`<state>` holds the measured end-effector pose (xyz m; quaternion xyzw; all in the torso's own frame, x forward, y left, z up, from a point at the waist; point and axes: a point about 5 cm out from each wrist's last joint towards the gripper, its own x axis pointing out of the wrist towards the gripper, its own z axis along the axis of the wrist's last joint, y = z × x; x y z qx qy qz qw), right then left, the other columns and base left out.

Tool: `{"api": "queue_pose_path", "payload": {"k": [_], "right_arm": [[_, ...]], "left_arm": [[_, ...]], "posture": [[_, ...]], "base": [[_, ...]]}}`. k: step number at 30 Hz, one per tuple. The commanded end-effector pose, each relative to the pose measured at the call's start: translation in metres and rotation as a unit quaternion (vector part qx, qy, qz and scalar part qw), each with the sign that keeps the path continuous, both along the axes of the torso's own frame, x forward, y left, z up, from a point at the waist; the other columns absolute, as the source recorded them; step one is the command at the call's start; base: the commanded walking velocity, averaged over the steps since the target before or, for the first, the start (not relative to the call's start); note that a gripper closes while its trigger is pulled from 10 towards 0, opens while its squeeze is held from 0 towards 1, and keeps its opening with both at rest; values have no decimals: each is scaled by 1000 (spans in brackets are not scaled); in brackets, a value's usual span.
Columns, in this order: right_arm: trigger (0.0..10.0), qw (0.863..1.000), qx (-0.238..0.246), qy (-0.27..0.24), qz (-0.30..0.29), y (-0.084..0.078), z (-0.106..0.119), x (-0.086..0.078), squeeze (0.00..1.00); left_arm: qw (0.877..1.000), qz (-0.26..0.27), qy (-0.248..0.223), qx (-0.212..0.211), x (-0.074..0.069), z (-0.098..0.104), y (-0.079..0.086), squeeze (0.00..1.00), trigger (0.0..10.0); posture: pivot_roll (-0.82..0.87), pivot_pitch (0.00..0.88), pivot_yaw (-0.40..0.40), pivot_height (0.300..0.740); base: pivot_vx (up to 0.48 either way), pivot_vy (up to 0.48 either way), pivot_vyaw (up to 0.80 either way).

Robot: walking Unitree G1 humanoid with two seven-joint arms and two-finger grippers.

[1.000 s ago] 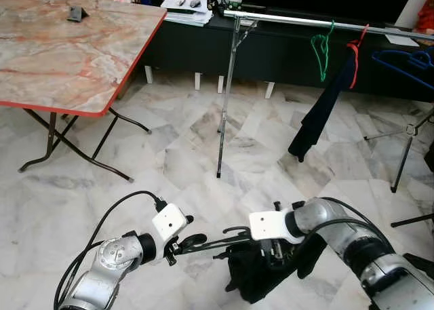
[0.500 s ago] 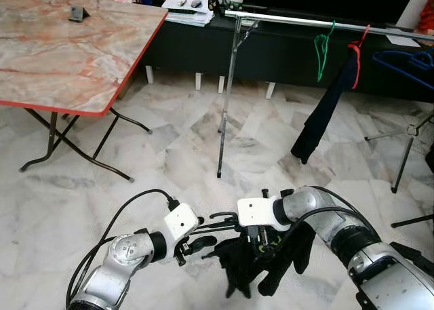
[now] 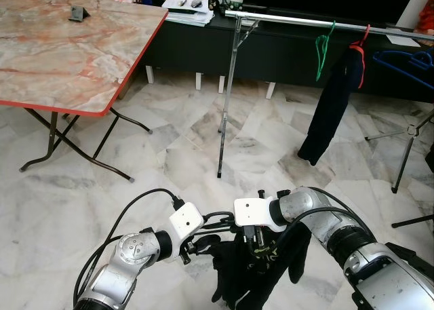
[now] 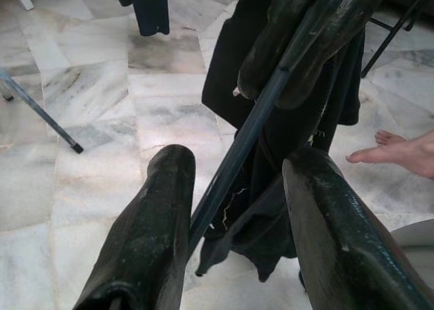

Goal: Hang hanger

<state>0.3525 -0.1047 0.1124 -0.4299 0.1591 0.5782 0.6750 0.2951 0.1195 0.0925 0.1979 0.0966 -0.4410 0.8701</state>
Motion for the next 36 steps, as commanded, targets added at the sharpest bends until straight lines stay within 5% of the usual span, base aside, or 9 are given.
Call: {"api": "queue_pose_path", "payload": {"k": [1, 6, 7, 9, 12, 36], "right_arm": [[10000, 1000, 24, -17, 2, 4, 14, 6, 0], [10000, 999, 32, -16, 6, 5, 17, 6, 0], [10000, 999, 35, -16, 7, 5, 18, 6, 0], [10000, 999, 36, -16, 8, 5, 18, 6, 0], [10000, 999, 36, -15, 9, 5, 18, 6, 0], [10000, 998, 56, -11, 18, 9, 25, 7, 0]], "left_arm": [[1000, -12, 9, 8, -2, -5, -5, 0, 6078], [1000, -11, 9, 12, -2, -7, -6, 0, 5922], [1000, -11, 10, 13, -2, -8, -7, 0, 4314], [1000, -11, 11, 13, -2, -9, -8, 0, 3608], [1000, -11, 11, 13, -2, -9, -8, 0, 0], [1000, -10, 12, 1, -3, -11, -11, 0, 0]], "posture": [[91, 161, -99, 740], [87, 162, -100, 740], [87, 162, -100, 740], [86, 164, -101, 740], [86, 164, -102, 740], [85, 160, -106, 740]], "base": [[0, 0, 0], [0, 0, 0], [0, 0, 0], [0, 0, 0], [0, 0, 0], [0, 0, 0]]}}
